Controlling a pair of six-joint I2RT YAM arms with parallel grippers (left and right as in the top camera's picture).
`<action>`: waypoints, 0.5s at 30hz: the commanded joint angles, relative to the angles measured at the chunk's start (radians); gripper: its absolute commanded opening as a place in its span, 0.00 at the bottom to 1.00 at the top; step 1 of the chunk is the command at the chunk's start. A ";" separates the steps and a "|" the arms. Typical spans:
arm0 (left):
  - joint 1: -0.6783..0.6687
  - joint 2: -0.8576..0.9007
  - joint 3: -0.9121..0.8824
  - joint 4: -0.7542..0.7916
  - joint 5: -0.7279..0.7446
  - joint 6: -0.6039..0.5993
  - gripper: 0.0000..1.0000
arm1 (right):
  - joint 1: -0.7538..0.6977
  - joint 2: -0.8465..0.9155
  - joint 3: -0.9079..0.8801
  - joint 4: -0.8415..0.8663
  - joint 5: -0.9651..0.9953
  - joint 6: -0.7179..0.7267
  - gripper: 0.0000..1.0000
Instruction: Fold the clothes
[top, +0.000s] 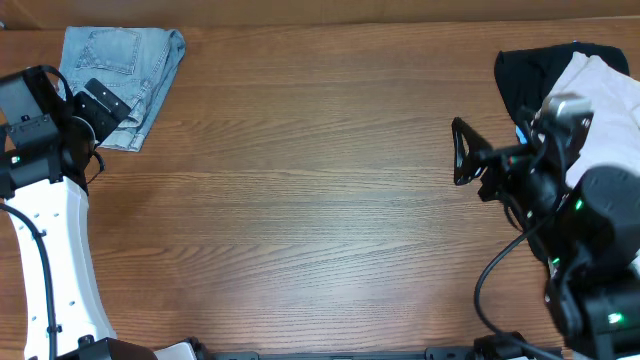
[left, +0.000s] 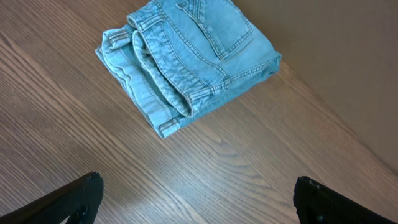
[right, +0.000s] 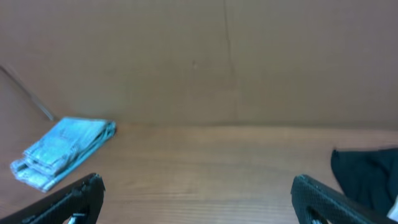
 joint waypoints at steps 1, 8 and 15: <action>-0.008 0.005 -0.003 0.003 0.006 0.022 1.00 | -0.004 -0.098 -0.165 0.084 0.018 -0.070 1.00; 0.011 0.006 -0.003 0.003 0.006 0.022 1.00 | -0.004 -0.330 -0.519 0.272 -0.005 -0.197 1.00; -0.020 0.006 -0.003 0.003 0.006 0.022 1.00 | -0.004 -0.536 -0.808 0.548 0.000 -0.197 1.00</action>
